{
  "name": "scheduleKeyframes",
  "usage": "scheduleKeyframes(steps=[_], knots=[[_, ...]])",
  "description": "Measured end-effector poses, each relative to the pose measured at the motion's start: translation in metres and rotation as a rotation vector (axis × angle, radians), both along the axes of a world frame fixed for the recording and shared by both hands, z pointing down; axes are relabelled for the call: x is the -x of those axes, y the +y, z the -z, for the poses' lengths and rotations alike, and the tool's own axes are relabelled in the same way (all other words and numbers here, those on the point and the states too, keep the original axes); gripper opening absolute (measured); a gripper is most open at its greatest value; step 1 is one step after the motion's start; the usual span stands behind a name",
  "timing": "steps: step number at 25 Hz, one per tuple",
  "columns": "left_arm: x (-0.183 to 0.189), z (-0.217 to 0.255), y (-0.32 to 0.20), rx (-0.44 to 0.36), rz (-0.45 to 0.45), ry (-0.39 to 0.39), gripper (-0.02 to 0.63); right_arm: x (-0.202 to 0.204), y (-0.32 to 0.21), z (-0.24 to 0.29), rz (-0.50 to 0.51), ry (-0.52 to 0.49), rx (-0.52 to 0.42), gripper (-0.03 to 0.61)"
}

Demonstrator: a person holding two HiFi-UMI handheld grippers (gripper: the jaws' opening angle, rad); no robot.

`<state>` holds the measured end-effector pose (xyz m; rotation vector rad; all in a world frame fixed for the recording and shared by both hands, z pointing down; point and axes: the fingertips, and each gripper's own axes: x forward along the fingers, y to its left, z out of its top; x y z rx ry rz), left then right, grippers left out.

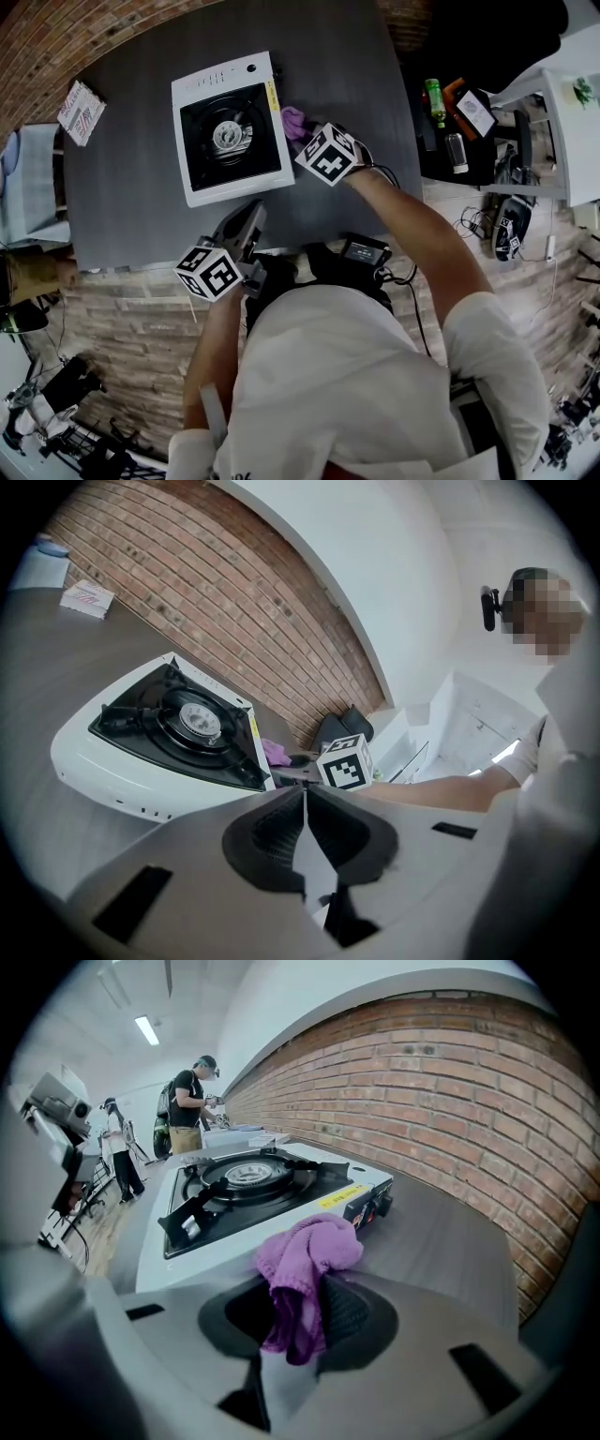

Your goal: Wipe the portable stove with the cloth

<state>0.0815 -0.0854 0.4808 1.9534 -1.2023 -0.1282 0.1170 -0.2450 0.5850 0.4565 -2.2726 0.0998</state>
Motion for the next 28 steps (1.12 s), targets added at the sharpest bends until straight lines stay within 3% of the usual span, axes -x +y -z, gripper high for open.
scheduleKeyframes(steps=[11, 28], knots=[[-0.001, -0.003, 0.003, -0.002, -0.06, 0.023, 0.018, -0.012, 0.037, -0.002, 0.011, 0.025, 0.008, 0.114], [0.012, 0.001, 0.026, -0.024, -0.13, 0.061, 0.018, -0.029, 0.086, -0.007, -0.052, 0.084, 0.012, 0.114]])
